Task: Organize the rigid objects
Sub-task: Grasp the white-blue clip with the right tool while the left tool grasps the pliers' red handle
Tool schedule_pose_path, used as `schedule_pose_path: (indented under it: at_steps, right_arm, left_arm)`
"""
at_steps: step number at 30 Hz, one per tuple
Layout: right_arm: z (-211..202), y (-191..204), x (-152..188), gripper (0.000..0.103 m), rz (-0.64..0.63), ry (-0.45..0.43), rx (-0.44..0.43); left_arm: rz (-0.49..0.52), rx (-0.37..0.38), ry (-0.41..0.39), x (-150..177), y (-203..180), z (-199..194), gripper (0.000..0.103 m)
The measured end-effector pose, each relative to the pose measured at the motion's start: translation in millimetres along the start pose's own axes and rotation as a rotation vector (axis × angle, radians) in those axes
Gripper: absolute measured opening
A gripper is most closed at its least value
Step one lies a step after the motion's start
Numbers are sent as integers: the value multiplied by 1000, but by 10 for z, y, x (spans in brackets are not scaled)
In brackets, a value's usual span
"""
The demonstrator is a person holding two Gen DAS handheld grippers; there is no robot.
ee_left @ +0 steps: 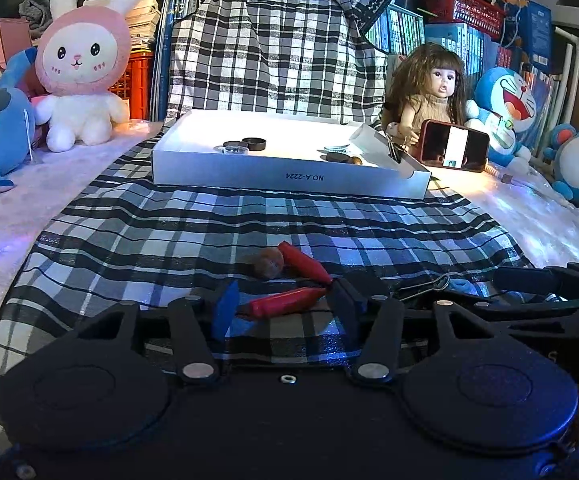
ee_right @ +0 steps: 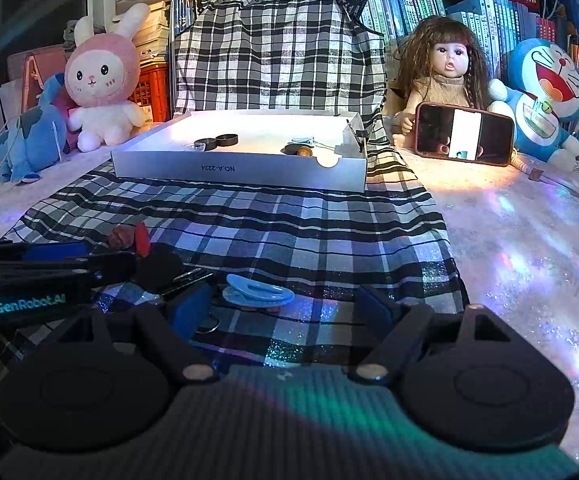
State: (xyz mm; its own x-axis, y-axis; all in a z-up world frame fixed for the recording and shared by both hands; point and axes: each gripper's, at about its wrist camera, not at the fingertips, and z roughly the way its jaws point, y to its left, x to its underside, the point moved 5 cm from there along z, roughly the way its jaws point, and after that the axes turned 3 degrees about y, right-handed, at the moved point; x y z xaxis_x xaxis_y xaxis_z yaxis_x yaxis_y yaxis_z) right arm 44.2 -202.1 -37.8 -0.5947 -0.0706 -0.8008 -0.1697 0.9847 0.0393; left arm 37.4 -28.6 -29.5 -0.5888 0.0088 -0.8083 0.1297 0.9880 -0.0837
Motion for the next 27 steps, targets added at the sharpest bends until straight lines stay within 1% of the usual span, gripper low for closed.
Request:
schedule_pose_path:
  at_steps: [4, 6, 14, 17, 23, 27]
  right_arm:
    - [-1, -1, 1, 88, -2, 0, 2]
    - [4, -9, 0, 88, 1, 1, 3]
    - [13, -18, 3, 87, 6, 2, 2]
    - [20, -18, 1, 87, 8, 2, 3]
    - [16, -23, 2, 87, 10, 0, 10]
    - [23, -57, -1, 88, 30, 2, 19]
  left_arm:
    - [13, -7, -1, 9, 21, -18, 51]
    - [25, -22, 0, 31, 74, -42, 53]
    - [38, -84, 1, 82, 318, -107, 55]
    - [33, -109, -3, 79, 403, -105, 56]
    - [22, -135, -6, 29, 475, -66, 56]
    - [29, -110, -14, 37, 420, -106, 56]
